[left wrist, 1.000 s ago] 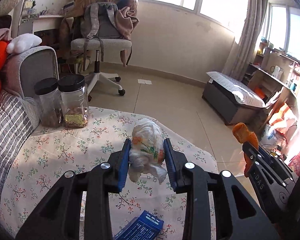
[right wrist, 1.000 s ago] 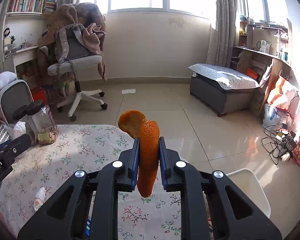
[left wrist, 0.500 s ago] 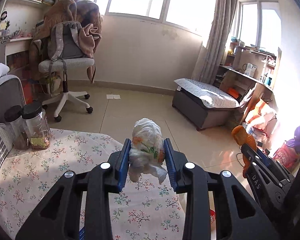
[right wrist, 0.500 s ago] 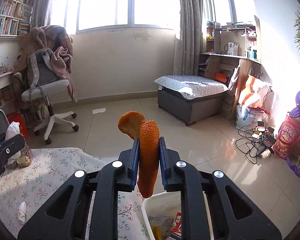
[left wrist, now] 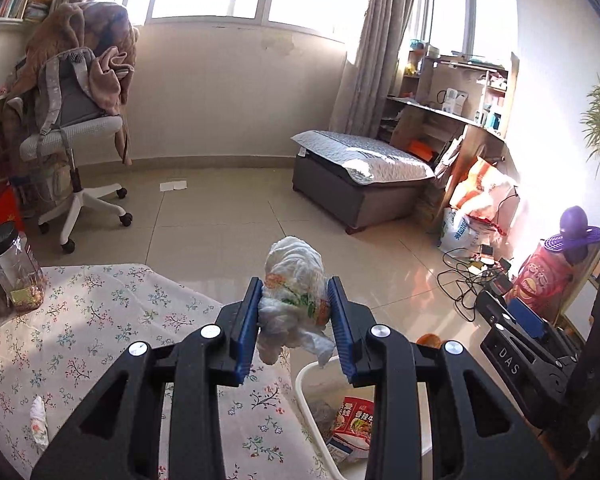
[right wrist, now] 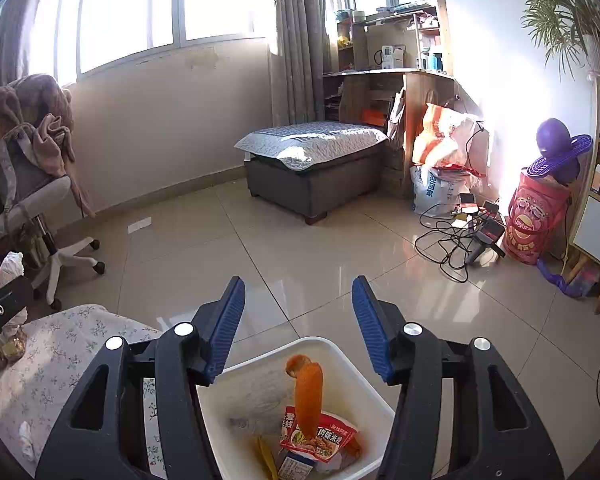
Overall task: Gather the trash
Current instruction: 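Carry the orange peel over the bin and open the right tool while the left carries tissues, then lower the tissues into the white bin and open the left tool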
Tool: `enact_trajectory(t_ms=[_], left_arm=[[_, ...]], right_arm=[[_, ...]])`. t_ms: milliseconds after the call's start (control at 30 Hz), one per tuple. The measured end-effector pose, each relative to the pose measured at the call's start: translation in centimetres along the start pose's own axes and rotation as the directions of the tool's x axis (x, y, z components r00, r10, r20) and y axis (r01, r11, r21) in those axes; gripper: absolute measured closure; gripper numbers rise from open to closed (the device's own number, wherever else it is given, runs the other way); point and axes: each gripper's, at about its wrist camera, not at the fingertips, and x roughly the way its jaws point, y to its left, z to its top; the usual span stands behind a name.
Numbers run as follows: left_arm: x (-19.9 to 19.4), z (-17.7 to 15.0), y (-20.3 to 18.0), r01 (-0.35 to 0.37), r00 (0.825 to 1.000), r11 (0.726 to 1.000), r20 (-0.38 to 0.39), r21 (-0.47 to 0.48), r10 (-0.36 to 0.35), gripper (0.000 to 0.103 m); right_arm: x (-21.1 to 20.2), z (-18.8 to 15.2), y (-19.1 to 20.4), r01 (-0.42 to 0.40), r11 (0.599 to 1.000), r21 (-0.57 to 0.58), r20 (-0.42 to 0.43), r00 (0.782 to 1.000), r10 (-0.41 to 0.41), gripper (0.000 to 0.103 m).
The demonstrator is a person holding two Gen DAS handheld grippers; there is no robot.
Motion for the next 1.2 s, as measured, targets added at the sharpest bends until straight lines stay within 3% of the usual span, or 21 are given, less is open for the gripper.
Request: enact_trajectory(t_ms=[167,333,567,833,900,1200], left_arm=[[1.4,0.0,-3.4,0.046,0.999,0.998,-0.020,0.039,-0.045,0.069],[2.8,-0.2,-6.0,0.088,0.995,0.994,-0.045,0.060,-0.085,0.069],[4.3,-0.8,-8.8,0.132,0.989,0.988,-0.081,0.086,-0.125,0.068],[5.3,-1.2,-10.6,0.165,0.982,0.980,-0.115,0.107,-0.153,0.046],[5.3,-1.4,-10.8,0.163,0.982,0.980,-0.117,0.118,-0.150,0.036],[5.1,-1.9,-9.2,0.088,0.991,0.990,-0.112,0.111,-0.076,0.017]], right_arm=[[-0.8,0.0,-3.7,0.085,0.990,0.109,0.037,0.995,-0.089,0.007],[-0.9,0.0,-6.9,0.176,0.967,0.183,0.035,0.982,-0.186,0.007],[-0.4,-0.1,-9.0,0.234,0.948,0.217,0.000,0.971,-0.239,0.007],[-0.1,-0.1,-9.7,0.270,0.935,0.229,-0.019,0.962,-0.273,0.007],[0.0,-0.2,-9.9,0.280,0.933,0.227,-0.022,0.959,-0.283,0.007],[0.1,-0.4,-8.3,0.277,0.943,0.185,-0.022,0.960,-0.278,0.007]])
